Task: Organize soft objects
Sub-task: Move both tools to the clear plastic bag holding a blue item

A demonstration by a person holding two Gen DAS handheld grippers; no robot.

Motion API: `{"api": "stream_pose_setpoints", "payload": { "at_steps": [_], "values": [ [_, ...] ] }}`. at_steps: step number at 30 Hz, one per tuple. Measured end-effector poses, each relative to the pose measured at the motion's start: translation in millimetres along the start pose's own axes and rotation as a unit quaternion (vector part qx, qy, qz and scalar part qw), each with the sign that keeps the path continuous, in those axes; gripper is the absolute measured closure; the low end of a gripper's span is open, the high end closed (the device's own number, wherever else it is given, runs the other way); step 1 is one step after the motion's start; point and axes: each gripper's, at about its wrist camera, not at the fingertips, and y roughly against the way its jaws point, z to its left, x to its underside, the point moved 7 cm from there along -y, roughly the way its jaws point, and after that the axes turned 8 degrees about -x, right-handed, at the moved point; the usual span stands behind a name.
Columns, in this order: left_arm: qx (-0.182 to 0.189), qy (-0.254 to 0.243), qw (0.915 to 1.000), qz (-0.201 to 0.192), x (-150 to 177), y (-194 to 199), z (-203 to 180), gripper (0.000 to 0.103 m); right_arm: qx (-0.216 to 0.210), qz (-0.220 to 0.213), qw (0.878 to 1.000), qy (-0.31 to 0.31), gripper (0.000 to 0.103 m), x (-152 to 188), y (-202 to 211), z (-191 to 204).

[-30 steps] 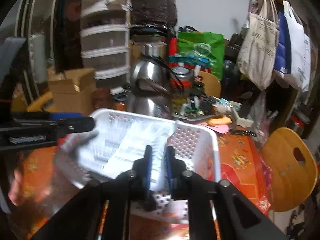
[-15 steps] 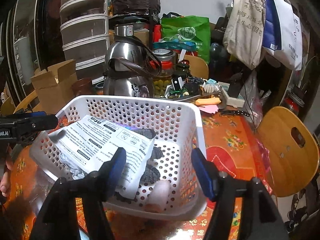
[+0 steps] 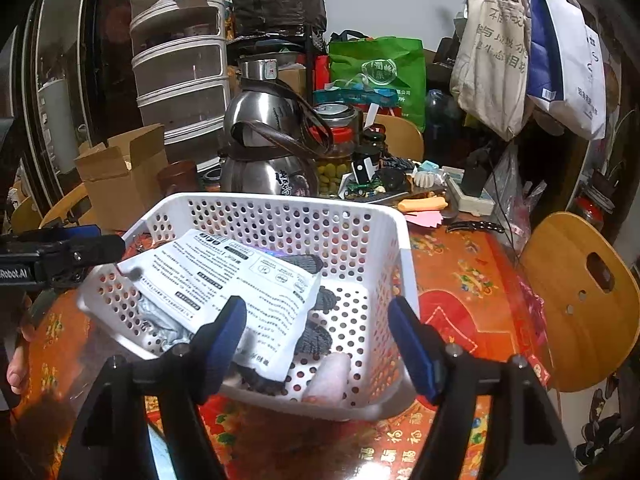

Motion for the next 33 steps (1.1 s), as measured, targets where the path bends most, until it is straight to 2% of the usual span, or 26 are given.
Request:
{"api": "stream_pose_setpoints", "payload": {
  "at_steps": [5,9,14,19,24,27,31,33],
  "values": [
    [-0.016,-0.007,0.9998,-0.013,14,23,5,0.014,-0.001,-0.003,1.0,-0.001,0.029,9,10,4],
    [-0.026,-0.003,0.9996,-0.01,38,51,16,0.014,-0.001,-0.003,1.0,-0.013,0.028,23,25,7],
    [-0.035,0.008,0.9993,0.01,85,85,38,0.014,-0.009,-0.004,1.0,-0.022,0.028,55,55,18],
    [-0.028,0.031,0.9984,0.037,138,100,62,0.014,-0.057,-0.004,0.998,-0.034,0.028,106,84,35],
    [-0.018,0.047,0.9961,0.073,185,83,77,0.014,-0.084,0.033,0.993,-0.071,0.028,161,88,49],
    [-0.013,0.057,0.9936,0.097,205,63,81,0.014,-0.086,0.062,0.992,-0.068,0.028,189,82,61],
    [-0.012,0.069,0.9911,0.113,222,46,83,0.014,-0.083,0.08,0.992,-0.058,0.028,208,70,68],
    [-0.008,0.074,0.99,0.12,228,39,82,0.014,-0.088,0.083,0.991,-0.053,0.032,212,66,71]
  ]
}}
